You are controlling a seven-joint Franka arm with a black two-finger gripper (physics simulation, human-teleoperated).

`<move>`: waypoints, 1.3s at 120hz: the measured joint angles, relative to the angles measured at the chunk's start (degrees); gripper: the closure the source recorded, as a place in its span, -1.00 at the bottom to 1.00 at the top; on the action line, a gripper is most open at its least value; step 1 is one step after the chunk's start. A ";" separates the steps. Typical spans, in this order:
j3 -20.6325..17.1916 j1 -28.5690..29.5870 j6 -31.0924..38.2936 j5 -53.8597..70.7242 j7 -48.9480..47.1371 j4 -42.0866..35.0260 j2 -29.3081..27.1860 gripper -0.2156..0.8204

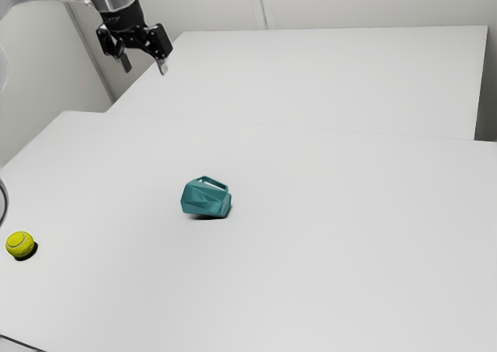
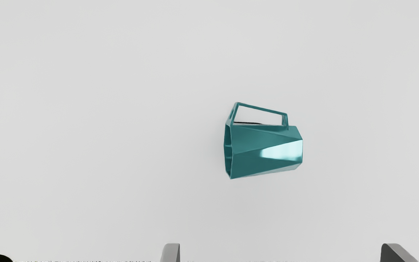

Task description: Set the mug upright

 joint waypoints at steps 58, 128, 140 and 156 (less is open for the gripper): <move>17.20 0.07 13.62 -34.19 9.94 -32.12 0.28 -0.58; 21.28 1.76 17.01 -65.35 40.61 -37.38 12.45 -0.58; 21.24 1.69 16.29 -67.45 44.12 -37.41 13.37 -0.58; 20.94 1.68 15.73 -69.15 47.98 -37.48 14.35 -0.58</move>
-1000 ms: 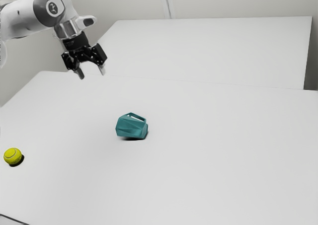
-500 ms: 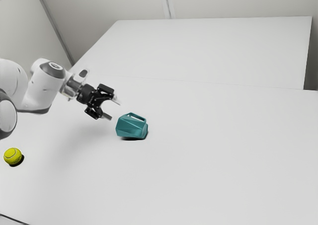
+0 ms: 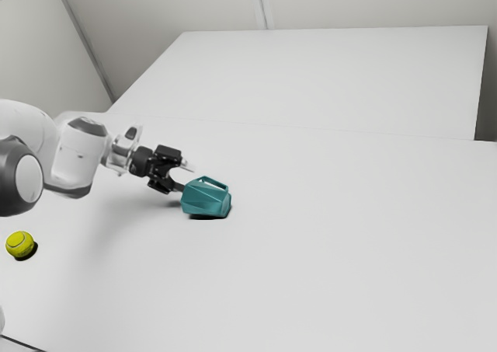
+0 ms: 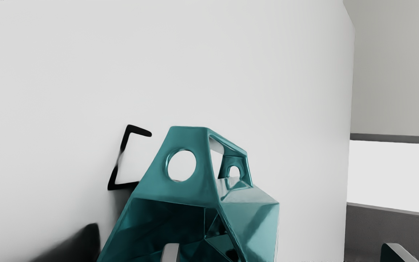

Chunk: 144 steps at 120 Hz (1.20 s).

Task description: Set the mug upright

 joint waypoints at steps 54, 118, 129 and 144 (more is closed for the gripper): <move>-1.73 -0.09 0.37 -2.68 7.88 -1.79 0.98 0.28; -3.75 -0.10 0.23 -2.62 9.10 -0.06 -4.26 0.88; -3.94 -0.12 1.35 7.45 7.66 5.39 -6.18 0.89; -5.63 -0.34 2.77 25.91 4.22 16.71 -3.38 0.90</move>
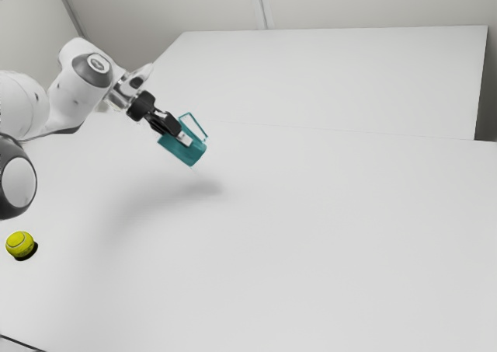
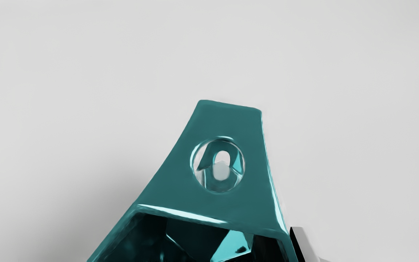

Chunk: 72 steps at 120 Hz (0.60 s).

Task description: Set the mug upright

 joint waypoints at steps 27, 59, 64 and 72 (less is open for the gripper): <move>-1.82 -0.18 3.96 23.63 -9.04 5.05 6.13 0.92; -1.94 -0.54 12.84 32.42 -17.63 5.02 10.08 0.92; -1.93 -0.63 13.87 33.17 -18.74 4.99 10.66 0.92; -1.96 -1.04 15.12 33.95 -20.41 4.99 11.12 0.92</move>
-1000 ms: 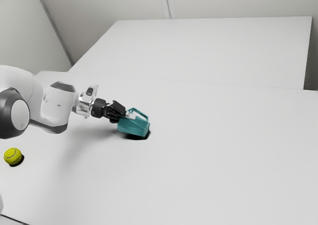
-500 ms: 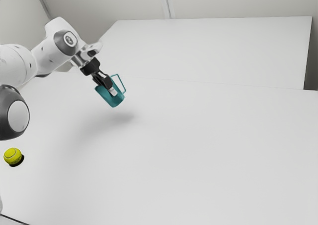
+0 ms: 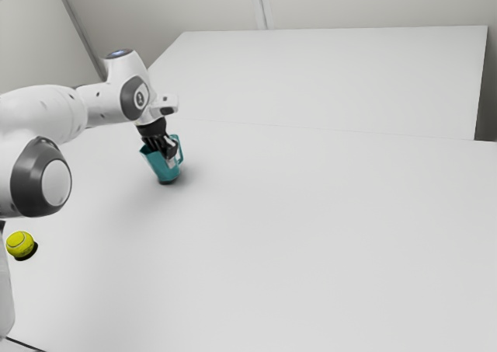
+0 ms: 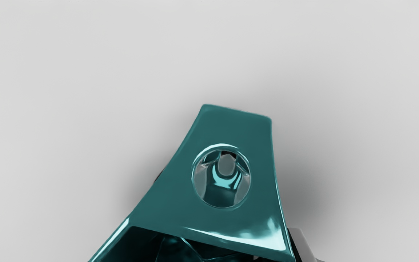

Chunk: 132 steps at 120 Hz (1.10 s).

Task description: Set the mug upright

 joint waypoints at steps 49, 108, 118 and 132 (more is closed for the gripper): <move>-0.06 -8.40 1.29 4.18 -10.20 -8.42 -6.87 0.92; -2.59 -11.45 1.13 5.19 -21.45 -12.03 -7.22 0.58; -2.61 -11.46 1.03 4.99 -22.59 -12.05 -7.21 0.22; -2.61 -11.45 0.91 4.85 -23.93 -11.68 -7.45 -0.12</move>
